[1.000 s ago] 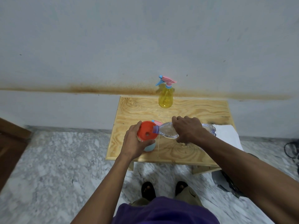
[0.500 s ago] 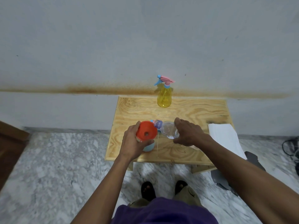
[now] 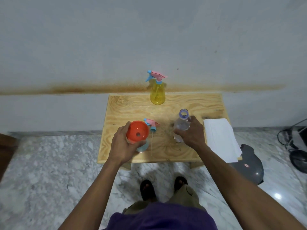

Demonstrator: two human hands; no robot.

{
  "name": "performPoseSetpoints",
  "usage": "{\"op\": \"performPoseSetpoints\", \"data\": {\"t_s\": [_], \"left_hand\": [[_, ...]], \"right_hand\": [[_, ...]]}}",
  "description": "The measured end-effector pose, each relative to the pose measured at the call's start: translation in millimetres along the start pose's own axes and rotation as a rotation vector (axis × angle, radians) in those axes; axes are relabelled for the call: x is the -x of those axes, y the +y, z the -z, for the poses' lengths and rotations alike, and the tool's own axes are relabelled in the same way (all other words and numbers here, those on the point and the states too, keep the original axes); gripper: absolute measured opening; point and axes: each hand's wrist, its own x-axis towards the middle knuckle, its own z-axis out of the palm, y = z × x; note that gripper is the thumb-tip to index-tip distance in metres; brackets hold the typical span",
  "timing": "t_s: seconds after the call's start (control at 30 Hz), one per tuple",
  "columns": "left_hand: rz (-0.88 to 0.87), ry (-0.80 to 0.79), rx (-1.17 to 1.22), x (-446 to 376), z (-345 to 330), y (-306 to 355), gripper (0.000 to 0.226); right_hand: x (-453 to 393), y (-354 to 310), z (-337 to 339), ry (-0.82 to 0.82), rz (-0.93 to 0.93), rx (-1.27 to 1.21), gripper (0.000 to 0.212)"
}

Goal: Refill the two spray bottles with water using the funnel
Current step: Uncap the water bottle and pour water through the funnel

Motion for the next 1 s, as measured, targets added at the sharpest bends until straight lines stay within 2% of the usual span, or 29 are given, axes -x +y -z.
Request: {"op": "performPoseSetpoints", "data": {"t_s": [0.33, 0.77, 1.0], "left_hand": [[0.016, 0.024, 0.060, 1.1, -1.8, 0.3, 0.101], [0.104, 0.086, 0.128, 12.4, 0.9, 11.7, 0.105], [0.074, 0.257, 0.212, 25.1, 5.3, 43.7, 0.099]], "right_hand": [[-9.4, 25.0, 11.8, 0.074, -0.115, -0.155, 0.051], [-18.2, 44.9, 13.5, 0.019, -0.093, -0.149, 0.058], [-19.9, 46.6, 21.1, -0.042, -0.048, -0.185, 0.061]]}}
